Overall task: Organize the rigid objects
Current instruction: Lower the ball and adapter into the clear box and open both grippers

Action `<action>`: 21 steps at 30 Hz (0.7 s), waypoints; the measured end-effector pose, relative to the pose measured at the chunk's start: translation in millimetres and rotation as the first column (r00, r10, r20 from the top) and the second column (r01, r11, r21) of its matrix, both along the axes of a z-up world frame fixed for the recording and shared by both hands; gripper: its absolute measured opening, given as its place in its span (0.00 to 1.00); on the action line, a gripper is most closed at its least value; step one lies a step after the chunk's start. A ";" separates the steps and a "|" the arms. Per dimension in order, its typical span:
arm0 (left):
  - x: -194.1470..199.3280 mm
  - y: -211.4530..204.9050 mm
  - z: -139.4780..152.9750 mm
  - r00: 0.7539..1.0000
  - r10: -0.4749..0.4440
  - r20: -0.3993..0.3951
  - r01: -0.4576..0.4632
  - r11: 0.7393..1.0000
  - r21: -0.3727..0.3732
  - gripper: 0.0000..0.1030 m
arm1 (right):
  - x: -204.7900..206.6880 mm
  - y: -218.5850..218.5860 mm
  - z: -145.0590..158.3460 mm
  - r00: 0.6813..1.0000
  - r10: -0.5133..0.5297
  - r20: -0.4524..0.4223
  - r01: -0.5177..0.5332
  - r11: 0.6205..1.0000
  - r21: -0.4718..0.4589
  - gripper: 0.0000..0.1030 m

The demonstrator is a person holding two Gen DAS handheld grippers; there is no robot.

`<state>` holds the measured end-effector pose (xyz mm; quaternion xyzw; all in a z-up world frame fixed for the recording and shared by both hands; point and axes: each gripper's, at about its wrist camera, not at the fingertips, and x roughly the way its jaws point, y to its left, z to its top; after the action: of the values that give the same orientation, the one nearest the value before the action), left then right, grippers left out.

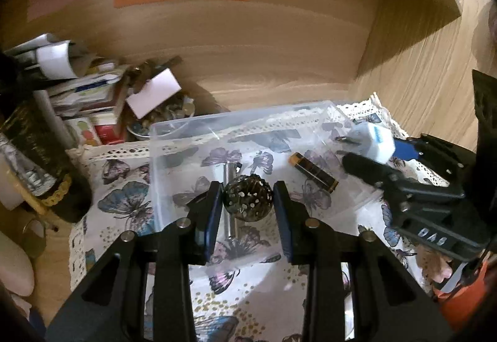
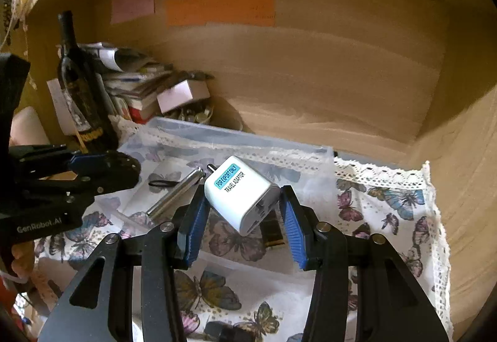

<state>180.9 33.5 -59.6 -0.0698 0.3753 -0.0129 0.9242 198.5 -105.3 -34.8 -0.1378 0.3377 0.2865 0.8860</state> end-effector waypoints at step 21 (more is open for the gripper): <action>39.5 -7.9 -39.1 0.990 -0.006 -0.144 -0.001 0.999 -0.048 0.32 | 22.2 15.4 -33.9 0.995 0.012 -0.098 -0.017 0.999 -0.049 0.39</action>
<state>220.4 25.7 -98.7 -0.0920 0.4409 -0.0181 0.8927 220.7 -89.9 -68.7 -0.1481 0.3866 0.2909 0.8625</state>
